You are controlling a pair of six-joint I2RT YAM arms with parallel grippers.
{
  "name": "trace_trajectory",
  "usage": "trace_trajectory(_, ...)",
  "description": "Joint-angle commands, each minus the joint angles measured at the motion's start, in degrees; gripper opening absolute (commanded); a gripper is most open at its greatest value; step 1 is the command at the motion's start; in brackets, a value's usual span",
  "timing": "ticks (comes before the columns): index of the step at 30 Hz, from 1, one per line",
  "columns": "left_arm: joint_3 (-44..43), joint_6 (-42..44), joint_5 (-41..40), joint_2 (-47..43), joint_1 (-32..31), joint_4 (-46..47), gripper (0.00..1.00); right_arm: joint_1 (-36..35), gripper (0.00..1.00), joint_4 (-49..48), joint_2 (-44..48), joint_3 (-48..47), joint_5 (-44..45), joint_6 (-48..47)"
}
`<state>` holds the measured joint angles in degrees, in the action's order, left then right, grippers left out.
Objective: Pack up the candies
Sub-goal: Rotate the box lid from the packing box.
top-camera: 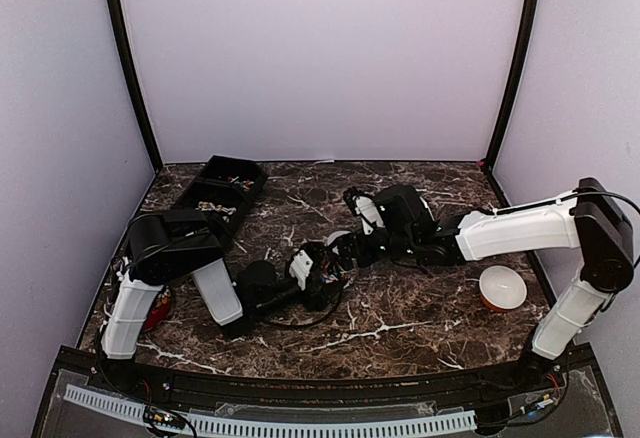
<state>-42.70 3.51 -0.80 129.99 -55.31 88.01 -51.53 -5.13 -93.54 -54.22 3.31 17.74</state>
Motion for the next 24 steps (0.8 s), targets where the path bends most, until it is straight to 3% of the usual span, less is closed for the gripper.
trace_trajectory(1, 0.59, 1.46, -2.84, -4.38, -0.58, 4.28, 0.73, 0.11, 0.93, -0.19, -0.82, -2.05, 4.32, 1.90)
trace_trajectory(11, 1.06, 1.68, -0.99, -3.88, -0.59, 6.56, 0.74, 0.15, 1.00, 1.20, 0.41, -3.35, 2.62, 0.26)
trace_trajectory(24, 1.30, 1.94, -1.31, -3.87, -0.57, 7.42, 0.74, 0.10, 0.98, 1.26, 1.44, -2.41, -0.58, -0.11)
